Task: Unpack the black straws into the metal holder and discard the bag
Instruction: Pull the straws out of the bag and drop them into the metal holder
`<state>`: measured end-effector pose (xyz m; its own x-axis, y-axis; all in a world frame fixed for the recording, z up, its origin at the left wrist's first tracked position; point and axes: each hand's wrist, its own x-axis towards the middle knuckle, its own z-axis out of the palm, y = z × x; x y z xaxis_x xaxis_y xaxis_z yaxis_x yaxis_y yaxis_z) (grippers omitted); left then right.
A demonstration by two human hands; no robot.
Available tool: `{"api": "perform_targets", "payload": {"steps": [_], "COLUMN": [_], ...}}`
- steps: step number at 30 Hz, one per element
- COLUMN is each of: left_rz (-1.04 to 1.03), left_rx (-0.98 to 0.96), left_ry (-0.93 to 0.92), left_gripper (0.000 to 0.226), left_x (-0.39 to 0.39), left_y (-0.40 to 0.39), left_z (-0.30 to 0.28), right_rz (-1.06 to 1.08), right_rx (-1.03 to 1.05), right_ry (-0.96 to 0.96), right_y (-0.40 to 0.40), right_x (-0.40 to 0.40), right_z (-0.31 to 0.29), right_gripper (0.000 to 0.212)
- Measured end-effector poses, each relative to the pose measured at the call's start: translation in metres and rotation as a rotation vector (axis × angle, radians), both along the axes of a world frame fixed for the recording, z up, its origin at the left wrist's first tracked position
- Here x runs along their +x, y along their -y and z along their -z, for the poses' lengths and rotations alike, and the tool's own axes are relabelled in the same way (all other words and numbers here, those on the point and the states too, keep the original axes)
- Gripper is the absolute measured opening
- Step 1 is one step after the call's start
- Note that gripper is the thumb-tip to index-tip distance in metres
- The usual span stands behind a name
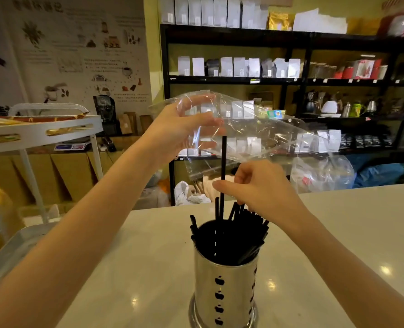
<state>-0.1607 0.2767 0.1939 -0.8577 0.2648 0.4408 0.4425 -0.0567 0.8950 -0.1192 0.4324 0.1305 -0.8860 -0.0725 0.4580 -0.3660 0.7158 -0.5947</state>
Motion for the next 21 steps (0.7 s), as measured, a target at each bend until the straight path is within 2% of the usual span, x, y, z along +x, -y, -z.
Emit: {"api": "perform_targets", "payload": {"steps": [4, 8, 11, 16, 21], "left_rz": [-0.025, -0.069, -0.103, -0.120, -0.103], "left_rx": [-0.016, -0.018, 0.029, 0.078, 0.004], "left_ry": [-0.026, -0.068, -0.098, -0.123, -0.091], "left_gripper": [0.038, 0.035, 0.035, 0.039, 0.036], "left_x": [-0.001, -0.003, -0.001, 0.008, 0.024], "left_y": [-0.001, 0.002, 0.009, 0.023, 0.054], "left_z": [-0.001, -0.005, -0.011, -0.017, 0.002], "right_rz": [-0.071, -0.177, -0.234, -0.283, -0.295], "right_rx": [-0.043, -0.086, -0.038, 0.180, 0.104], "right_ry": [-0.039, 0.001, 0.080, 0.217, 0.182], "right_y": [0.001, -0.004, -0.009, -0.011, -0.019], "right_x": [-0.004, -0.010, -0.008, -0.009, -0.003], "right_z": [0.001, -0.002, -0.004, 0.003, 0.004], "right_gripper": [0.031, 0.031, 0.029, 0.025, 0.017]}}
